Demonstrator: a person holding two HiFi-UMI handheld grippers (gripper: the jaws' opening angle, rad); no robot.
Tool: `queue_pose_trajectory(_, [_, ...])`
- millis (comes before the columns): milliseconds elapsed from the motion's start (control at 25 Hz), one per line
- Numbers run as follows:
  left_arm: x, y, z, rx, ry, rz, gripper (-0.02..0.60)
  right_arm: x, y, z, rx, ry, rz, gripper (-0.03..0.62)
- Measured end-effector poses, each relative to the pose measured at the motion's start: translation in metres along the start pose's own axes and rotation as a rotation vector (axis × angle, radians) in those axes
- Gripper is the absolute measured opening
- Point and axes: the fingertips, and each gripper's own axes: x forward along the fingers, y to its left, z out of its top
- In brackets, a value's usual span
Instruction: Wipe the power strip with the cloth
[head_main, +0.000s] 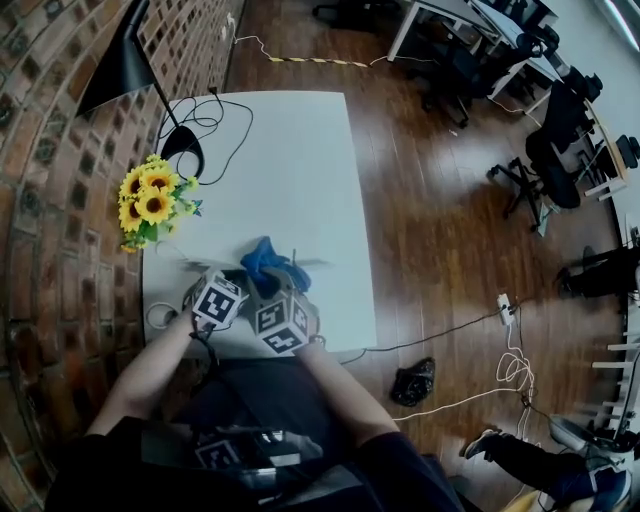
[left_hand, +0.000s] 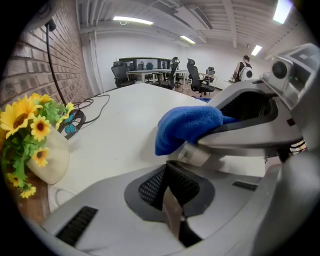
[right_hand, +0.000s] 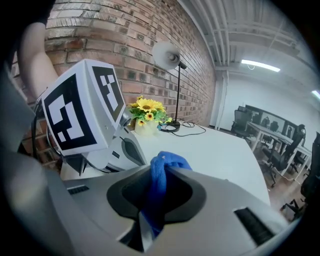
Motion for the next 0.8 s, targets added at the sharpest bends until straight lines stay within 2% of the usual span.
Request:
queue_pose_trajectory(280, [0.003, 0.006, -0.001, 0.006, 0.009, 0.055, 0.008, -0.012, -0.014, -0.008, -0.013, 0.002, -0.011, 0.061])
queue_pose_trajectory(480, [0.010, 0.004, -0.007, 0.064, 0.050, 0.112, 0.008, -0.016, -0.017, -0.013, -0.024, -0.003, 0.004, 0.061])
queue_pose_trajectory(720, [0.006, 0.003, -0.007, 0.063, 0.050, 0.126, 0.008, -0.020, -0.017, -0.015, -0.033, -0.006, 0.028, 0.062])
queue_pose_trajectory(800, [-0.010, 0.003, -0.006, 0.066, 0.017, 0.130, 0.009, -0.020, -0.016, -0.015, -0.030, -0.012, 0.039, 0.061])
